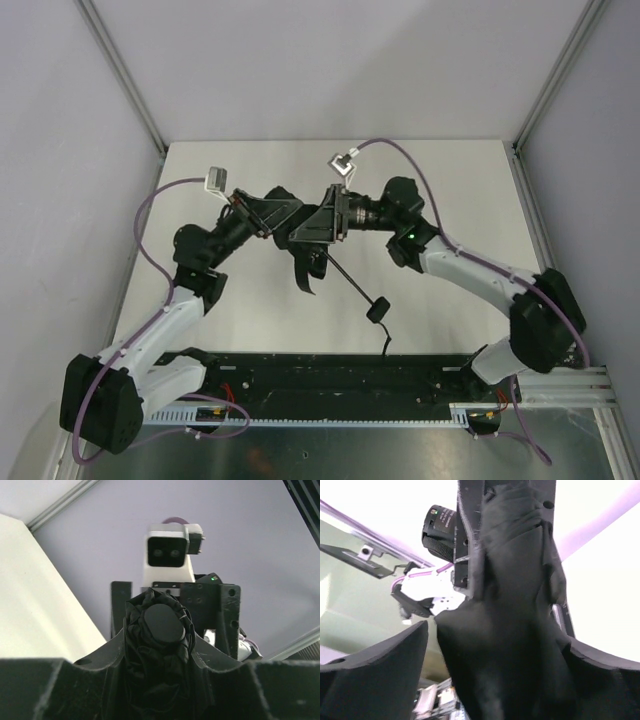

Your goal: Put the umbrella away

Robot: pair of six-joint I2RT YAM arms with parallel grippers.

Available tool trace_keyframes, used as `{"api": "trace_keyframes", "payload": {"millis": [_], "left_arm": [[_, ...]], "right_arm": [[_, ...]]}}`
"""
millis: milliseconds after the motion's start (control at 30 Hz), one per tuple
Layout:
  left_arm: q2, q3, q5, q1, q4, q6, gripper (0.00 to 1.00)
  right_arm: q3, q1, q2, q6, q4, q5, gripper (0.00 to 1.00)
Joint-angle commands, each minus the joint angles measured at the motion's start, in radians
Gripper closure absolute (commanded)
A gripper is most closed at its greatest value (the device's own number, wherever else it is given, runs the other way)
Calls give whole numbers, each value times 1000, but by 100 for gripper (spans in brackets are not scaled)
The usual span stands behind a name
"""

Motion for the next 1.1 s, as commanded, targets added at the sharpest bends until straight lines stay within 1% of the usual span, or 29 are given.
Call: {"api": "trace_keyframes", "payload": {"millis": [0, 67, 233, 333, 433, 467, 533, 633, 700, 767, 867, 1000, 1067], "left_arm": [[-12, 78, -53, -2, 106, 62, 100], [-6, 77, -56, 4, 159, 61, 100], [10, 78, -71, 38, 290, 27, 100], [15, 92, -90, 61, 351, 15, 100], [23, 128, -122, 76, 387, 7, 100], [26, 143, -136, 80, 400, 6, 100], [39, 177, -164, 82, 425, 2, 100], [68, 230, -204, 83, 468, -3, 100], [92, 256, -231, 83, 509, -19, 100], [118, 275, -251, 83, 546, -34, 100], [143, 293, -271, 82, 578, -42, 100], [156, 293, -294, 78, 605, -41, 100], [159, 293, -299, 75, 610, -37, 100]], "right_arm": [[13, -54, -158, -195, -250, 96, 5], [13, -92, -203, -224, -311, 109, 2], [12, -208, -304, -230, -423, 126, 1], [12, -319, -409, -242, -585, 262, 1], [7, -437, -475, -186, -799, 403, 1], [-1, -460, -480, -155, -848, 424, 1], [-45, -477, -466, -67, -876, 406, 1], [-141, -439, -432, 121, -801, 332, 4], [-203, -384, -421, 265, -723, 326, 7], [-249, -306, -411, 401, -606, 337, 8], [-280, -202, -396, 584, -486, 392, 8], [-302, -71, -357, 811, -395, 470, 11], [-317, -12, -344, 897, -356, 519, 13]]}}
